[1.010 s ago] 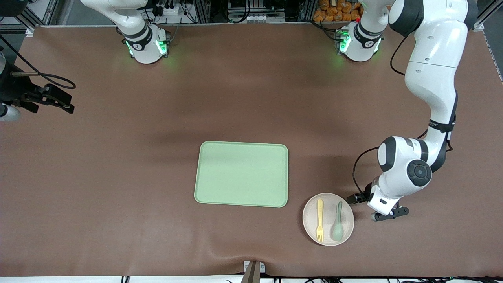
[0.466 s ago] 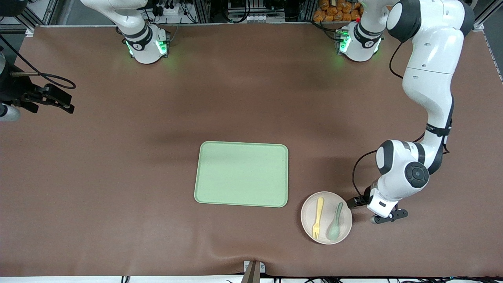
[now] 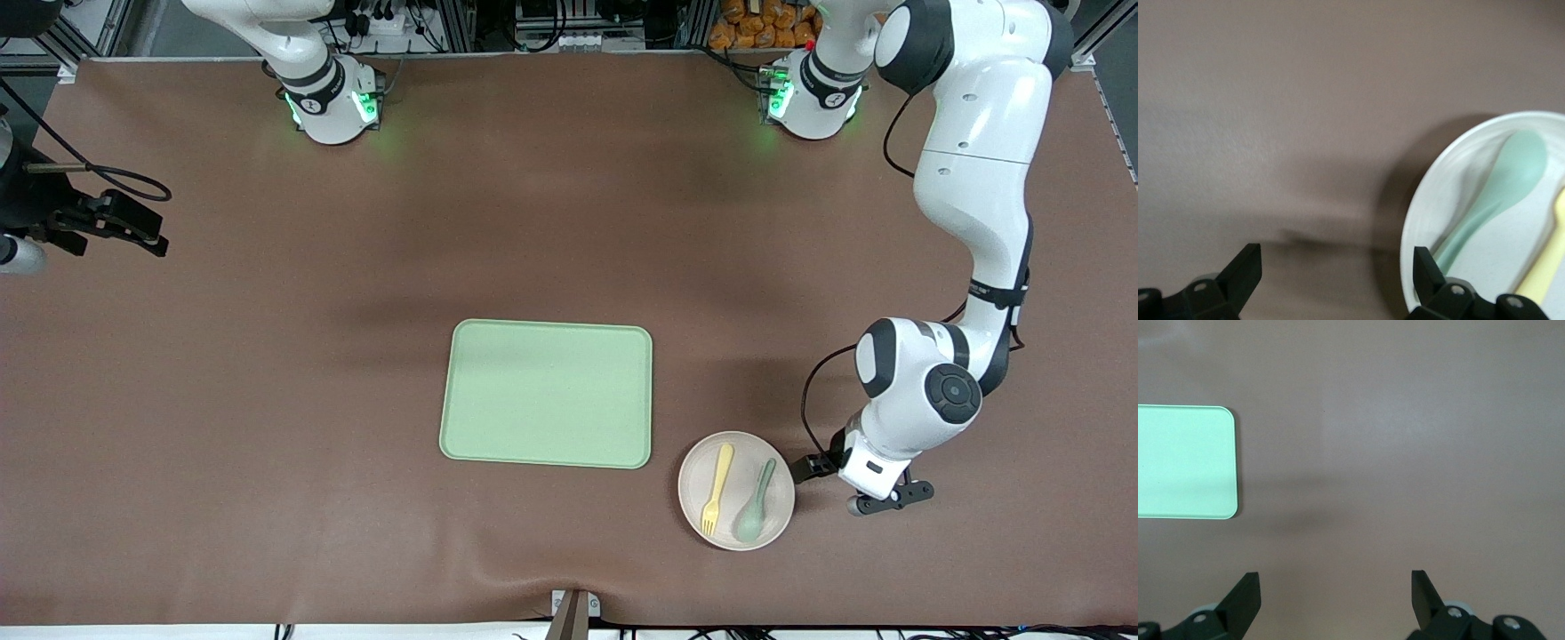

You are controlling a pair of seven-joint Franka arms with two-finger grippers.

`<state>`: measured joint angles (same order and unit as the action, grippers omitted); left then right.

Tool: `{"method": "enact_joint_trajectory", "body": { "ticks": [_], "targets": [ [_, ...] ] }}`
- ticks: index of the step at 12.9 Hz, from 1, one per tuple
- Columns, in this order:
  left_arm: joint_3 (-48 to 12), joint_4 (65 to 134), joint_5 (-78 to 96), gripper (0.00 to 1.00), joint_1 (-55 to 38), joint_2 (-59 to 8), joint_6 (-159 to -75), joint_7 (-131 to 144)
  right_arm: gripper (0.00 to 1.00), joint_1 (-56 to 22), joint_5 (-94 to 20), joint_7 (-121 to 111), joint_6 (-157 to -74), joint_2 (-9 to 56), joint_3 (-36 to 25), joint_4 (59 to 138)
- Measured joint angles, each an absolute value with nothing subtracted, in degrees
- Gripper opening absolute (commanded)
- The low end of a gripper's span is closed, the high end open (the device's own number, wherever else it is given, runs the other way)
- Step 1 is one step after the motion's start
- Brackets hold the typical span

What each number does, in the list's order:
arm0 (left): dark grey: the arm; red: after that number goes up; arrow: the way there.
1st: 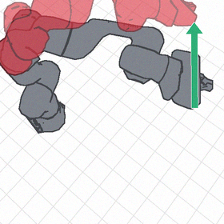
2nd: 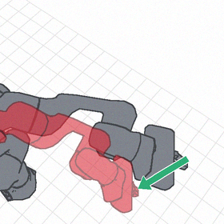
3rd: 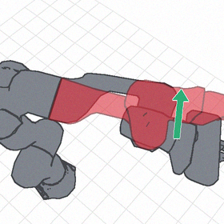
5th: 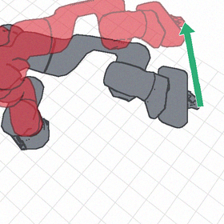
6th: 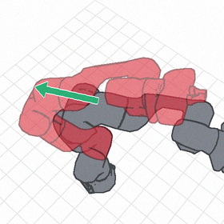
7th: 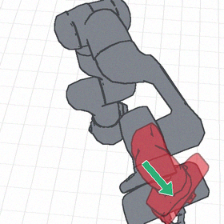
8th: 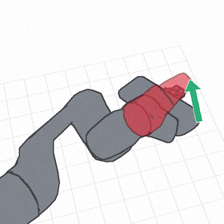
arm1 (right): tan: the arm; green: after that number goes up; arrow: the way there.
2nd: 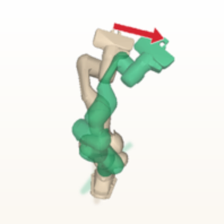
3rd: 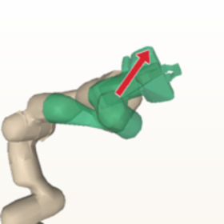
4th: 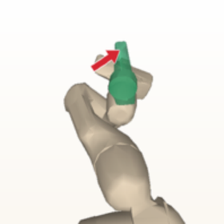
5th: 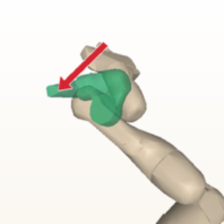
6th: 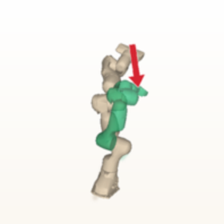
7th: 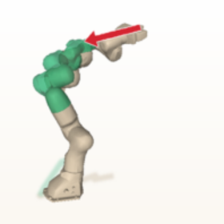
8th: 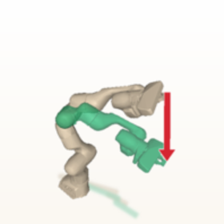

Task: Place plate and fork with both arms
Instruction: 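Close the left gripper on the white plate's rim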

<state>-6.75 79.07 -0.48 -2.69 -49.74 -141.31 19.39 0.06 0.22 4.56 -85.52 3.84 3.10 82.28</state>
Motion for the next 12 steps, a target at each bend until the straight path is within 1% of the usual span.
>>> {"method": "enact_joint_trajectory", "body": {
  "ticks": [4, 10, 12],
  "targets": [
    [-6.8, 78.8, -0.5, 1.0, -3.0, -49.9, -142.1, 22.5, 1.0, 0.1, 0.2, 4.6, -85.5, 3.8, 3.1, 82.3],
    [-6.9, 78.6, -0.4, 1.0, -4.6, -53.2, -152.8, 25.2, 1.0, 0.1, 0.2, 4.6, -85.5, 3.8, 3.1, 82.3],
    [-6.7, 78.4, -0.4, 1.0, -5.3, -54.5, -155.1, 25.9, 1.0, 0.1, 0.2, 4.6, -85.5, 3.8, 3.1, 82.3]
  ]
}}
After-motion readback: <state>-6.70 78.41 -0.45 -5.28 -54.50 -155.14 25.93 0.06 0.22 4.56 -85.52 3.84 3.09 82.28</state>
